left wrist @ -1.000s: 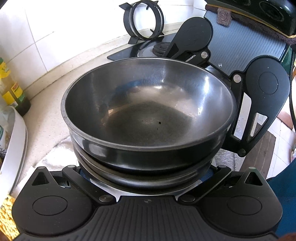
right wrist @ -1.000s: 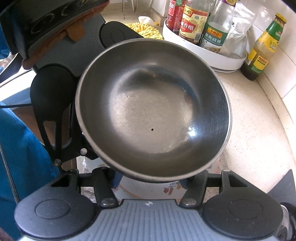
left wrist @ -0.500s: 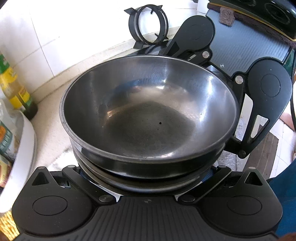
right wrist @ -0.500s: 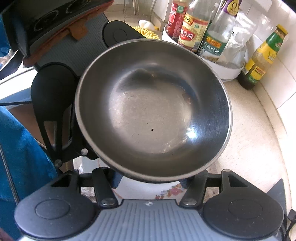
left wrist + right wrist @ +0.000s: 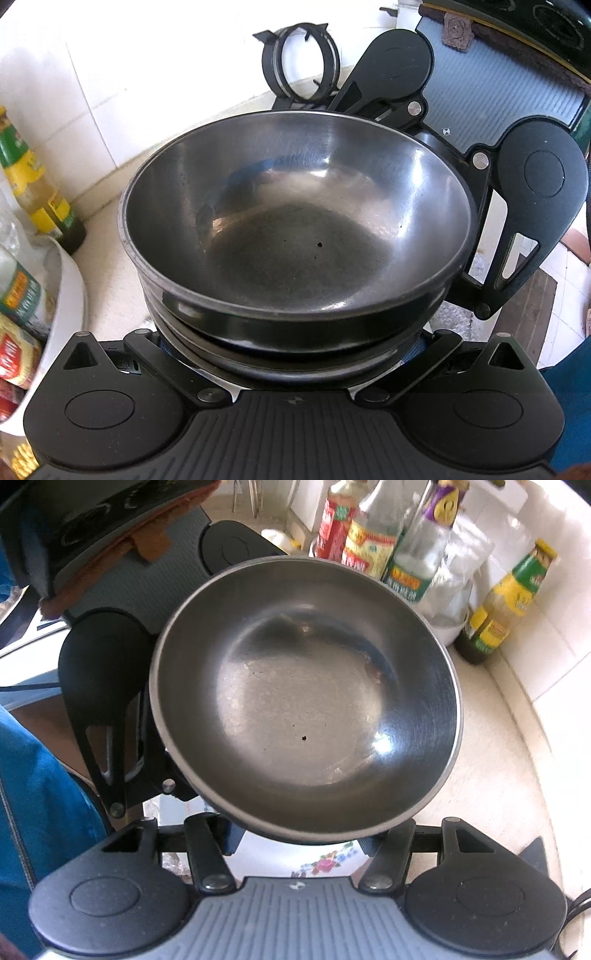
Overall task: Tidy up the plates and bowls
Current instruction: 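Carry the stacked steel bowls with both grippers over the floral plates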
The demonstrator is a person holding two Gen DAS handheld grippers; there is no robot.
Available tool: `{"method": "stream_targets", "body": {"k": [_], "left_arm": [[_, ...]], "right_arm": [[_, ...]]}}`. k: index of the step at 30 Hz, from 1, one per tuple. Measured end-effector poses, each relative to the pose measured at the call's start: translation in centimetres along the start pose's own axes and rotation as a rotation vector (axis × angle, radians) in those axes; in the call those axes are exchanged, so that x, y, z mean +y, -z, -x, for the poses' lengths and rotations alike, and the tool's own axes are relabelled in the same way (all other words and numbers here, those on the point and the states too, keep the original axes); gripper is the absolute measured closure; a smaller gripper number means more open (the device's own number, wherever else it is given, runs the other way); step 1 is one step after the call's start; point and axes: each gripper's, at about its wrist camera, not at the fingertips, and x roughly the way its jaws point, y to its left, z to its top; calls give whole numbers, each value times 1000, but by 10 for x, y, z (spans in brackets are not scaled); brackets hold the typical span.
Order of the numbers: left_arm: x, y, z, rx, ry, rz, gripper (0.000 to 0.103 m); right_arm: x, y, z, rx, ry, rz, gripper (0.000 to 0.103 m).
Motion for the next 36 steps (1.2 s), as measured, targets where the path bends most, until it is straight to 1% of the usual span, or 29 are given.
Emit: {"method": "stream_targets", "body": {"k": [4, 7, 13, 18, 19, 25, 31, 36], "left_arm": [[3, 8, -9, 26, 14, 17, 0], [6, 9, -14, 42, 8, 28, 0], [10, 17, -21, 48, 25, 57, 0], [11, 22, -24, 63, 36, 61, 0], [11, 22, -26, 63, 40, 62, 0], [14, 18, -43, 81, 48, 64, 0], [10, 16, -44, 81, 41, 55, 0], [4, 24, -37, 81, 31, 63, 0]], "right_arm": [[1, 4, -12, 31, -13, -13, 22], [0, 4, -20, 42, -13, -22, 22], [1, 4, -27, 65, -18, -34, 22], [6, 7, -30, 74, -30, -41, 22], [1, 5, -35, 74, -38, -43, 22], [2, 7, -46, 93, -56, -53, 22], [-3, 7, -52, 85, -75, -60, 22], [-10, 5, -57, 84, -85, -67, 22]]}}
